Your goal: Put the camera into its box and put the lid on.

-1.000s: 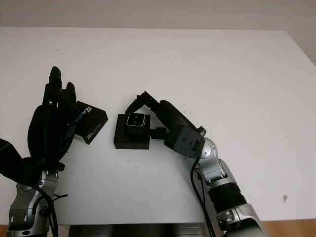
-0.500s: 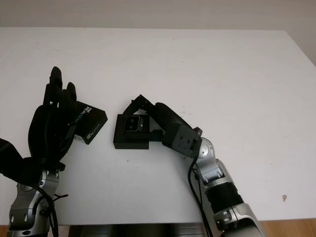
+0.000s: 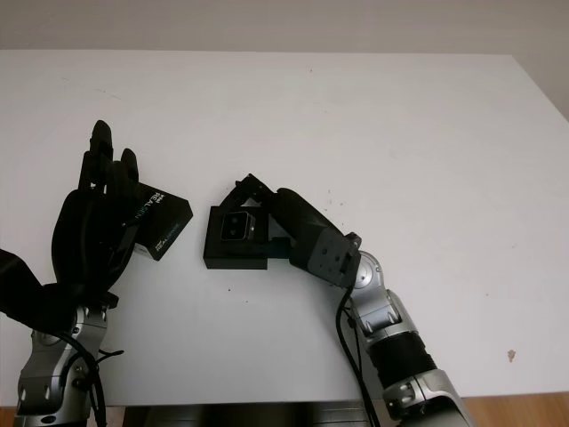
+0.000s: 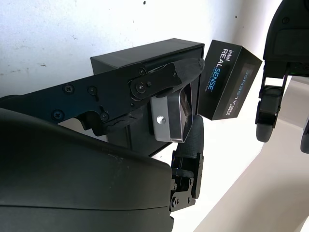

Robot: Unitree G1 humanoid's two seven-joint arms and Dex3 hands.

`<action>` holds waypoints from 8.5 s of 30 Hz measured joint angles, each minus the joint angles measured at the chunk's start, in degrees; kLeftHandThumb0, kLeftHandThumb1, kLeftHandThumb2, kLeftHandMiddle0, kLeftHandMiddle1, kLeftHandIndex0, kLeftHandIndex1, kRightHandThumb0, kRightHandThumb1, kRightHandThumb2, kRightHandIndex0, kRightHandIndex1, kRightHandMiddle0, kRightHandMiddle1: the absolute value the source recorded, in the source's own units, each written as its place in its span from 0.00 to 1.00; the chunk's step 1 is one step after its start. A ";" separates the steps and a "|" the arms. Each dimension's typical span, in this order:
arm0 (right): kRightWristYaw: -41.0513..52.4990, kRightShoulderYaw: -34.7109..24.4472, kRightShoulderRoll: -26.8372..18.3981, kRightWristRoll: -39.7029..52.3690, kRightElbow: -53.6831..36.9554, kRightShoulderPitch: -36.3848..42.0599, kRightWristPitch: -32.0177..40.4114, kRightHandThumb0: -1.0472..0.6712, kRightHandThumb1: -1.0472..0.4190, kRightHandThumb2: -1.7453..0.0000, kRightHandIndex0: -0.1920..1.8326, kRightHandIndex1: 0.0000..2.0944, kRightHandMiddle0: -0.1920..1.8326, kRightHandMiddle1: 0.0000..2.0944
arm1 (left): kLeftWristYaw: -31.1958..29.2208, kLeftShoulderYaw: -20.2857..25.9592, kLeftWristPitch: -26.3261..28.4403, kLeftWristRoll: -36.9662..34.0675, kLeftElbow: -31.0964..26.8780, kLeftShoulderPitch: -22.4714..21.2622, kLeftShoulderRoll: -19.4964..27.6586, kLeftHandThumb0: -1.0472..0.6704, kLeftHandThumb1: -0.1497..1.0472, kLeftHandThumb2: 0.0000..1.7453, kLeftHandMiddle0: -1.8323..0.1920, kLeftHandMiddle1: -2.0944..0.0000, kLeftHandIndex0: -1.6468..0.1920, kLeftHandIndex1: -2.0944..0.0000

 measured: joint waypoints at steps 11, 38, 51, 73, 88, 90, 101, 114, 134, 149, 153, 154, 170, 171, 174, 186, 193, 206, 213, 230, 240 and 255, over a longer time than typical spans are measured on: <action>0.83 -0.08 0.32 0.28 4.48 -2.00 -2.65 0.37 0.00 0.93 0.10 0.13 0.18 0.83 | -0.13 0.00 -0.02 0.01 0.01 0.00 0.00 0.21 1.00 0.32 1.00 1.00 1.00 1.00; 10.71 -2.10 -1.03 2.25 20.38 -11.76 -7.96 0.33 0.01 0.97 0.09 0.21 0.26 0.78 | -0.22 0.28 0.01 -0.02 0.01 0.00 0.03 0.21 1.00 0.31 1.00 1.00 1.00 1.00; 13.16 -2.33 -0.72 2.92 21.94 -12.33 -8.50 0.35 0.01 0.97 0.07 0.24 0.26 0.77 | -0.22 0.27 0.03 0.05 0.01 0.00 0.06 0.21 1.00 0.32 1.00 1.00 1.00 1.00; 17.30 -0.15 -2.64 0.71 15.36 -12.41 -3.00 0.31 0.10 0.97 0.00 0.00 0.03 0.12 | -0.13 0.28 0.36 0.03 0.01 0.00 0.07 0.21 1.00 0.31 1.00 1.00 1.00 1.00; 14.13 0.21 -4.22 -1.25 8.59 -9.37 -1.62 0.28 0.12 0.97 0.01 0.01 0.04 0.02 | 0.11 0.29 0.67 0.09 0.01 -0.01 0.09 0.21 1.00 0.31 1.00 1.00 1.00 1.00; 10.37 -0.12 -4.35 -2.23 5.87 -7.46 -1.61 0.30 0.11 0.97 0.06 0.03 0.09 0.05 | 0.10 0.30 0.66 0.09 0.01 -0.01 0.09 0.21 1.00 0.31 1.00 1.00 1.00 1.00; -9.32 -0.26 -11.15 -16.29 -7.39 4.42 -16.66 0.24 0.00 0.75 0.12 0.05 0.11 0.13 | 0.12 0.26 0.65 0.15 -0.05 0.04 0.23 0.21 1.00 0.31 1.00 1.00 1.00 1.00; -8.19 2.65 -16.69 -22.37 -9.34 5.55 -20.48 0.17 0.00 0.63 0.03 0.01 0.03 0.14 | 0.35 0.25 0.64 0.43 -0.16 0.14 0.22 0.22 1.00 0.32 1.00 1.00 1.00 1.00; -8.76 5.17 -21.75 -30.37 -10.65 2.26 -22.01 0.14 0.00 0.67 0.04 0.03 0.13 0.15 | 0.50 0.30 0.69 0.50 -0.73 0.38 0.49 0.21 1.00 0.31 1.00 1.00 1.00 1.00; -7.44 4.41 -24.36 -29.49 -12.60 6.65 -19.50 0.17 0.00 0.69 0.07 0.03 0.17 0.11 | 0.47 0.89 1.39 0.34 -1.48 0.44 1.03 0.22 1.00 0.31 1.00 1.00 1.00 1.00; -7.45 4.23 -24.60 -29.29 -12.52 7.18 -19.37 0.17 0.00 0.69 0.07 0.03 0.17 0.10 | 0.32 1.18 1.58 -0.09 -1.79 0.43 1.04 0.22 1.00 0.30 1.00 1.00 1.00 1.00; -7.50 4.18 -24.63 -29.29 -12.49 7.26 -19.36 0.17 0.00 0.69 0.07 0.03 0.17 0.10 | 0.29 1.27 1.61 -0.11 -1.79 0.43 1.04 0.22 1.00 0.30 1.00 1.00 1.00 1.00; -7.46 5.23 -23.41 -29.03 -11.71 6.39 -18.86 0.17 0.00 0.68 0.06 0.03 0.17 0.07 | 0.54 0.90 1.78 0.15 -1.84 0.43 0.99 0.22 1.00 0.31 1.00 1.00 1.00 1.00; -7.79 5.57 -22.82 -29.03 -11.16 6.04 -18.89 0.17 0.00 0.68 0.06 0.03 0.17 0.07 | 0.55 0.83 1.77 0.13 -1.84 0.43 0.93 0.22 1.00 0.31 1.00 1.00 1.00 1.00; -8.47 6.73 -20.96 -29.03 -9.14 4.49 -19.10 0.16 0.00 0.67 0.06 0.03 0.16 0.07 | 0.66 0.61 1.74 0.15 -1.84 0.42 0.82 0.22 1.00 0.31 1.00 1.00 1.00 1.00; -11.37 12.98 -14.22 -31.33 0.08 -4.21 -22.38 0.14 0.00 0.68 0.10 0.04 0.13 0.22 | 1.38 -0.18 1.50 0.82 -1.83 0.42 0.31 0.22 1.00 0.31 1.00 1.00 1.00 1.00; -11.77 13.75 -14.03 -31.87 1.88 -6.06 -23.61 0.14 0.00 0.69 0.12 0.03 0.05 0.39 | 1.63 -0.37 1.44 1.12 -1.83 0.43 -0.06 0.22 1.00 0.31 1.00 1.00 1.00 1.00; -14.29 7.67 -9.18 -17.35 1.19 -1.49 -20.77 0.25 0.08 0.97 0.03 0.54 0.00 0.60 | 1.05 -0.04 1.20 0.93 -1.64 0.41 -0.05 0.21 1.00 0.31 1.00 1.00 1.00 1.00; -1.31 0.41 -7.16 1.73 -13.79 -0.98 -1.64 0.27 0.09 0.97 0.00 0.59 0.00 0.54 | 1.09 0.03 1.04 1.26 -1.60 0.35 -0.01 0.21 1.00 0.31 1.00 1.00 1.00 1.00; 0.31 -3.77 -11.76 -5.83 -23.62 0.30 8.87 0.17 0.07 0.97 0.08 0.23 0.13 0.29 | 1.04 -0.06 1.05 1.22 -1.58 0.36 -0.10 0.21 1.00 0.31 1.00 1.00 1.00 1.00; -0.87 0.00 -13.47 -17.02 -27.68 4.69 11.16 0.17 0.06 0.97 0.10 0.15 0.16 0.24 | 0.59 -0.06 1.04 1.05 -1.18 0.33 -0.12 0.22 1.00 0.31 1.00 1.00 1.00 1.00; -11.15 3.87 -9.34 -23.97 -26.49 8.46 9.74 0.21 0.11 0.97 0.19 0.12 0.09 0.62 | 0.67 -0.04 1.04 0.68 -0.91 0.21 -0.26 0.22 1.00 0.31 1.00 1.00 1.00 1.00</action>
